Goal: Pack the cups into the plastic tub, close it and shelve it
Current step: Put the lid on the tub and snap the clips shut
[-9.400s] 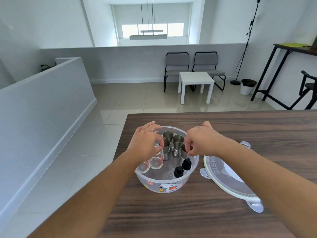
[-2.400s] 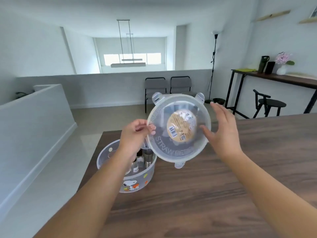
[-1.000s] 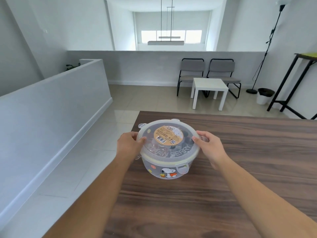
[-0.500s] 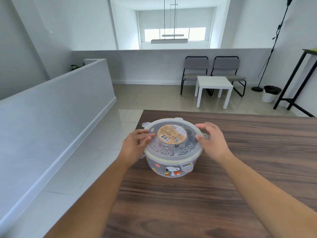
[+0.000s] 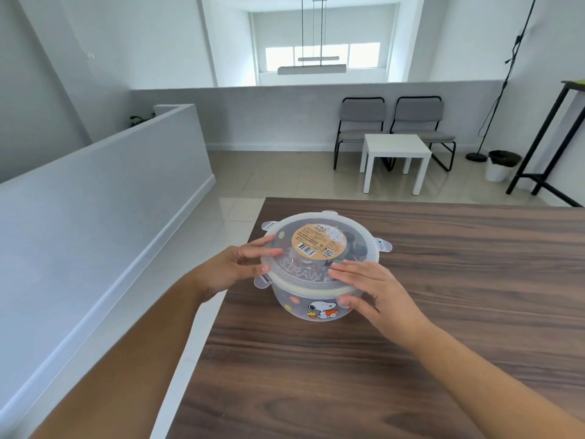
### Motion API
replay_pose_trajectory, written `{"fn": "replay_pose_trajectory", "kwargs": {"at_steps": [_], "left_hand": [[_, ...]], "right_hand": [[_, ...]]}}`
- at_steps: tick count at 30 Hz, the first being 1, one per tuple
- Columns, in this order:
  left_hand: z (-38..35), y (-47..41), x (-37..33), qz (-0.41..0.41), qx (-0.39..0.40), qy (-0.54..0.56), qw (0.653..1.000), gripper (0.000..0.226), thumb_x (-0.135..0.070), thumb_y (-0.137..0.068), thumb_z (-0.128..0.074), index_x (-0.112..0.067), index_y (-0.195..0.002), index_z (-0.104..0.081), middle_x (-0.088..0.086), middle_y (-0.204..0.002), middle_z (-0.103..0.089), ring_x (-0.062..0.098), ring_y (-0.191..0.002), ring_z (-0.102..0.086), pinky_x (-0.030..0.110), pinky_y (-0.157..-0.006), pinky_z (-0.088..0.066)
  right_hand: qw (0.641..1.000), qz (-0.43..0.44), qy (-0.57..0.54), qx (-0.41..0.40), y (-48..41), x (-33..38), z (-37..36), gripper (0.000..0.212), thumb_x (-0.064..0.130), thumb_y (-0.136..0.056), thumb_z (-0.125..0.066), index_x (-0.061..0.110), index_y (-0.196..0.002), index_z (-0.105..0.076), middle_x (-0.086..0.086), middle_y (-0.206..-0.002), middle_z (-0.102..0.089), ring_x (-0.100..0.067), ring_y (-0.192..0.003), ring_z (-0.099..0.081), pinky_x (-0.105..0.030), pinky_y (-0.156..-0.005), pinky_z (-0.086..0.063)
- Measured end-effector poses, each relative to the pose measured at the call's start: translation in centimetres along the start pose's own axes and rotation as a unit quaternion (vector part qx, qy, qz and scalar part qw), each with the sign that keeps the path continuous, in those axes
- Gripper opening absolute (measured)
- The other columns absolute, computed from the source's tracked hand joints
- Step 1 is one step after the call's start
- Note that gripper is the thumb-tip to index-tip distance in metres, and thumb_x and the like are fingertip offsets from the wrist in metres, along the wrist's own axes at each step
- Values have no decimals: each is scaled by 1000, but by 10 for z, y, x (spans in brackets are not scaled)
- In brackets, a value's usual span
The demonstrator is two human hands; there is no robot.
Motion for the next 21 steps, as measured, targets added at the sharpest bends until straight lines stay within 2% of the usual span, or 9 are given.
{"fn": "replay_pose_trajectory", "kwargs": {"at_steps": [3,5,8,10,13,15,17,19,21], "left_hand": [[1,1,2,-8,3,-2,1000,37,-30,-78,-66,-38,-114,-63,-32,-140,-32,-18,-123,-31,8,-92,-32],[2,2,2,-2,5,-10,1000,36,-27,-80,-67,-37,-114,-64,-34,-138,-33,-19,-120,-33,6,-90,-33],[2,2,0,-6,2,-18,1000,35,-22,-82,-66,-36,-113,-65,-35,-135,-35,-23,-116,-35,0,-85,-34],[-1,5,0,-15,-4,-25,1000,34,-23,-82,-66,-37,-113,-65,-34,-136,-34,-22,-119,-33,2,-88,-33],[-9,8,1,-21,-22,-18,999,36,-21,-79,-70,-34,-112,-66,-27,-141,-35,-12,-128,-30,14,-101,-29],[-18,9,3,-42,-64,-29,997,38,-18,-75,-73,-30,-111,-67,-18,-142,-39,-8,-129,-32,19,-105,-26],[-31,10,5,-71,-123,-43,989,40,-16,-72,-76,-29,-109,-69,-12,-140,-44,-6,-129,-34,16,-106,-25],[-43,10,8,-100,-170,-58,979,41,-17,-71,-78,-33,-107,-68,-12,-137,-48,-7,-130,-33,9,-104,-25],[-51,10,11,-119,-207,-79,968,43,-19,-70,-77,-36,-108,-67,-17,-132,-52,-6,-133,-29,13,-108,-23]], "right_hand": [[998,29,38,-31,0,-1,-3,40,35,-83,-63,21,-120,-63,11,-126,-60,-5,-121,-51,-33,-103,-37],[997,41,58,-35,-1,-1,-3,39,34,-83,-63,19,-119,-64,9,-124,-61,-7,-119,-54,-31,-101,-38],[998,32,50,-27,1,-3,-1,40,36,-81,-66,23,-119,-63,13,-125,-60,-3,-120,-51,-28,-103,-36],[999,19,36,-27,2,-4,-1,45,45,-78,-68,28,-119,-61,20,-124,-58,3,-121,-47,-25,-105,-33],[998,-9,26,-54,2,-5,0,49,57,-71,-66,28,-110,-62,22,-116,-58,1,-116,-50,-27,-102,-33],[997,-23,23,-74,1,-7,2,49,57,-69,-66,23,-103,-62,17,-111,-60,-6,-112,-54,-30,-100,-34],[996,-31,26,-79,0,-10,6,49,56,-69,-65,18,-100,-62,13,-109,-61,-11,-109,-55,-29,-98,-34],[996,-43,23,-81,-2,-15,10,49,55,-69,-63,15,-97,-61,11,-106,-61,-11,-108,-56,-25,-97,-32],[995,-50,24,-85,-3,-18,11,49,54,-69,-63,13,-96,-59,9,-106,-61,-14,-109,-56,-27,-97,-33]]}}
Point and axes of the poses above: each hand's wrist, its own y-axis away from the middle knuckle, its own z-axis out of the back of the hand, x = y × z, the point moved 2 cm from there along -y, towards the middle knuckle
